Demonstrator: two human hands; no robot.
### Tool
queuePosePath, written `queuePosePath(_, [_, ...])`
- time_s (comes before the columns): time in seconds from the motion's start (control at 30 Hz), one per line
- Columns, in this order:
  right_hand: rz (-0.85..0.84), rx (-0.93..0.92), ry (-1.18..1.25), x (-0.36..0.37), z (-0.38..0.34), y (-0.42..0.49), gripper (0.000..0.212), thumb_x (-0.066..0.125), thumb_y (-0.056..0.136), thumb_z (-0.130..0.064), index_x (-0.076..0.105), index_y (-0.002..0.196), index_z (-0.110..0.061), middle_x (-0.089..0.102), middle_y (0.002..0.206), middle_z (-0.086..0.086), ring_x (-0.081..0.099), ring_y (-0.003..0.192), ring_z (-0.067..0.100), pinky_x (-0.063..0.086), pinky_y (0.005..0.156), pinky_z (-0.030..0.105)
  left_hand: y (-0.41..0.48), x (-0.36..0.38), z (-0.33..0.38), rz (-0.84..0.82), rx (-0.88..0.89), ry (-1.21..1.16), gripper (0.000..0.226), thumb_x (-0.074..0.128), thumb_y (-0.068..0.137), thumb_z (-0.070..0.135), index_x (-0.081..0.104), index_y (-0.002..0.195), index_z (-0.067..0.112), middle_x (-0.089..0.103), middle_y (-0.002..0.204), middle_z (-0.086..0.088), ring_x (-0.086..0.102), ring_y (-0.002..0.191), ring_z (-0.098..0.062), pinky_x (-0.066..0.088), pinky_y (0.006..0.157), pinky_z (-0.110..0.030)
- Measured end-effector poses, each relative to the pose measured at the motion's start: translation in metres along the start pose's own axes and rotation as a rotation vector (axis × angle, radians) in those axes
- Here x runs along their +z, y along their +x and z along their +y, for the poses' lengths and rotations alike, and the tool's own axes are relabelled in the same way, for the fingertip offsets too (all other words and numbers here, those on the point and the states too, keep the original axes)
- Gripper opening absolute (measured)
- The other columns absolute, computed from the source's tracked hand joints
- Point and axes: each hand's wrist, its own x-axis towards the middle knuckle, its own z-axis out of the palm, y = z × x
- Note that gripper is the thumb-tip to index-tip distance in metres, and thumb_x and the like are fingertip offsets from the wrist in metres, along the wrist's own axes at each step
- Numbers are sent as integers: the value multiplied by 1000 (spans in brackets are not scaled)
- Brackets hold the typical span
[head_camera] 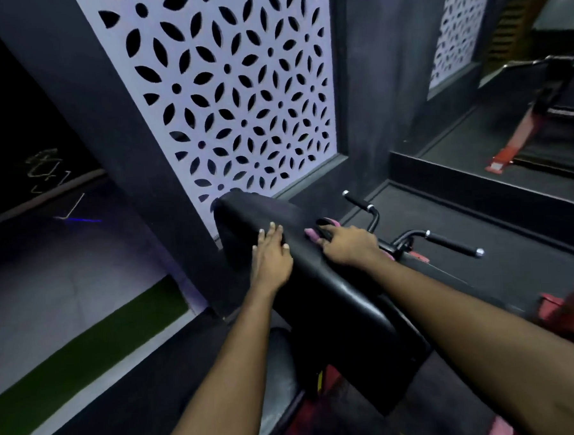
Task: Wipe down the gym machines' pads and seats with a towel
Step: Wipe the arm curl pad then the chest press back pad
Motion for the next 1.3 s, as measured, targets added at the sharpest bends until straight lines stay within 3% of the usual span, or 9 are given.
queuePosePath(0.2, [75, 186, -122, -1, 42, -85, 68, 20, 94, -81, 51, 142, -44, 58, 143, 9, 54, 132, 33, 43, 105, 44, -45, 6, 9, -73, 144, -34, 53, 48, 102, 18, 37, 154, 11, 22, 166, -4, 8, 155, -26, 7, 123, -49])
queuePosePath(0.47, [327, 285, -202, 14, 43, -159, 37, 43, 99, -56, 60, 125, -35, 71, 115, 5, 67, 104, 34, 43, 73, 36, -87, 9, 49, -225, 281, -82, 43, 47, 101, 15, 51, 143, 8, 44, 155, -11, 23, 152, -27, 12, 124, -48])
queuePosePath(0.63, [562, 365, 425, 2, 54, -197, 36, 56, 98, -48, 57, 134, -44, 70, 123, 6, 64, 115, 33, 48, 89, 37, -100, 3, 84, -276, 362, -260, 38, 52, 99, 14, 59, 135, 8, 67, 127, -16, 60, 122, -30, 44, 107, -36])
queuePosePath(0.83, [695, 249, 1029, -13, 78, -256, 23, 66, 93, -43, 55, 109, -30, 65, 104, -2, 60, 105, 22, 46, 92, 38, -135, 1, 141, -466, 573, -465, 64, 64, 96, 16, 38, 154, 23, 52, 140, 2, 52, 127, -12, 37, 104, -20])
queuePosePath(0.9, [689, 210, 1089, -15, 92, -285, 33, 66, 84, -53, 50, 106, -34, 64, 106, -3, 61, 106, 21, 48, 96, 39, -155, 7, 162, -581, 682, -498, 69, 66, 95, 22, 34, 156, 28, 46, 148, 9, 46, 134, -5, 34, 110, -20])
queuePosePath(1.0, [657, 167, 1209, -18, 97, -334, 20, 56, 104, -27, 46, 120, -21, 62, 113, 1, 62, 101, 12, 52, 91, 26, -191, 15, 189, -677, 725, -515, 52, 64, 97, 21, 49, 146, 28, 56, 139, 12, 53, 127, -5, 40, 102, -9])
queuePosePath(1.1, [678, 201, 1276, -16, 115, -395, 32, 54, 104, -21, 40, 133, -16, 56, 131, 4, 60, 109, 8, 51, 96, 24, -238, 30, 214, -790, 705, -522, 35, 68, 90, 41, 62, 124, 35, 70, 115, 6, 67, 109, -19, 59, 89, -37])
queuePosePath(1.2, [668, 255, 1262, -10, 133, -465, 63, 74, 89, -30, 43, 140, -12, 57, 137, 6, 61, 122, 16, 50, 105, 32, -289, 44, 239, -737, 826, -370, 42, 74, 87, 45, 63, 121, 24, 71, 110, 2, 67, 104, -17, 57, 87, -37])
queuePosePath(1.3, [635, 329, 1197, -2, 153, -539, 48, 72, 90, -12, 53, 133, -6, 66, 128, 11, 64, 116, 23, 53, 97, 35, -349, 59, 261, -722, 909, -295, 38, 76, 87, 42, 65, 111, 14, 71, 101, -4, 66, 94, -20, 50, 80, -34])
